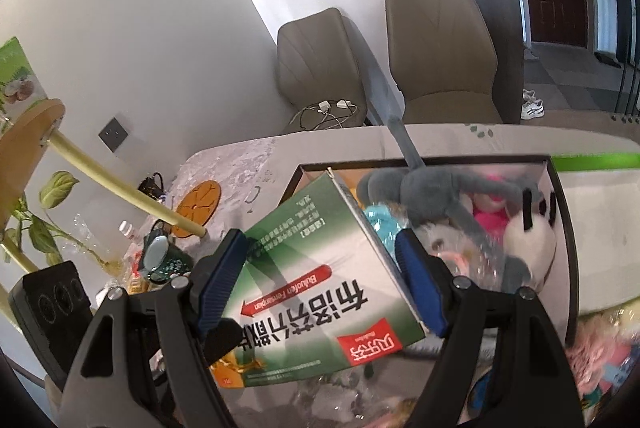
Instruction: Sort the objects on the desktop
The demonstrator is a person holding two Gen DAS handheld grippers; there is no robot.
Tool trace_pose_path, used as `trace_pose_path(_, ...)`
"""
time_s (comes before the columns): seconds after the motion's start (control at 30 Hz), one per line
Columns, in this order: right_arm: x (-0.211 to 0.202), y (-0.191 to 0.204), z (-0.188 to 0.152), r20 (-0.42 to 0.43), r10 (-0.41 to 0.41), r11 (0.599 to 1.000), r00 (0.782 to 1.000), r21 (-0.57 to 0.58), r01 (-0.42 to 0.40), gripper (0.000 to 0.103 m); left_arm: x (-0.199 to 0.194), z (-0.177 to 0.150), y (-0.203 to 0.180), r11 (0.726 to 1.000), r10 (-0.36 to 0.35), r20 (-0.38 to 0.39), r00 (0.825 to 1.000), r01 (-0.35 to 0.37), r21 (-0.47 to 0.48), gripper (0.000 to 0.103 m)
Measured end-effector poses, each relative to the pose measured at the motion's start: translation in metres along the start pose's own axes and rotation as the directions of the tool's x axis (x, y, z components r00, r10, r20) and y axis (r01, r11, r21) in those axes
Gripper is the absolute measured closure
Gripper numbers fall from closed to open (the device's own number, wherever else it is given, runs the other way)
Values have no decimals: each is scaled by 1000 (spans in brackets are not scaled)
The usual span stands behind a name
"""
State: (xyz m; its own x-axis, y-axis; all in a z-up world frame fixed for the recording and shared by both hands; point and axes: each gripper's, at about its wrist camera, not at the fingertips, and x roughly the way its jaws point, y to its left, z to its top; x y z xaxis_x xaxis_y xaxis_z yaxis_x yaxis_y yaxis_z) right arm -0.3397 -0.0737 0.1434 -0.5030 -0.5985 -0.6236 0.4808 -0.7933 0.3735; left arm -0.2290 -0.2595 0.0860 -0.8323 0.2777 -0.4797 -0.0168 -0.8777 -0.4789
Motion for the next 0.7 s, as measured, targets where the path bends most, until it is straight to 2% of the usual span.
trace_pose_path(0.33,42,11,40,-51,-27,998,998,-64,24,26,23,4,23,998,26,-35,999,-27,-53,34)
trace_pose_path(0.6,97,26,63,-95,-27,996,995,-83,19,26,44,-4,35,995,39,-102,994,-47,-83,34)
trace_pose_path(0.7,123,33,72,-119,-25,995,993,-102,13,29,38,-4,42,991,74,-87,993,-83,-103,34)
